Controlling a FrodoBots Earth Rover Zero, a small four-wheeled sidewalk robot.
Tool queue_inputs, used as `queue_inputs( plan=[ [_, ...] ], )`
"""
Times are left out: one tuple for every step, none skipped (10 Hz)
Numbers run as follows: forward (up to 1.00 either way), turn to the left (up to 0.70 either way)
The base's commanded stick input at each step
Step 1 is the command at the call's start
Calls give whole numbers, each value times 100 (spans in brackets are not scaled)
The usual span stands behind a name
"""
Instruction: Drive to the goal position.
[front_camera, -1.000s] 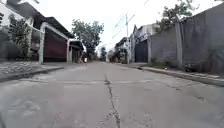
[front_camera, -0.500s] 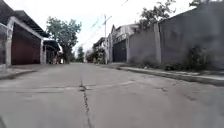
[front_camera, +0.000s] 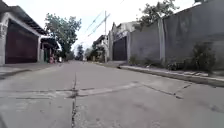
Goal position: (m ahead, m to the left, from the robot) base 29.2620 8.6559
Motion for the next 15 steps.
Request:
queue_inputs(
  plan=[
    [100,6],
    [100,0],
    [100,5],
    [100,9],
    [100,5],
    [100,0],
    [100,0],
    [100,0],
    [100,0],
    [100,0],
    [100,2],
    [100,7],
    [100,0],
    [100,0],
    [100,0]
  ],
)
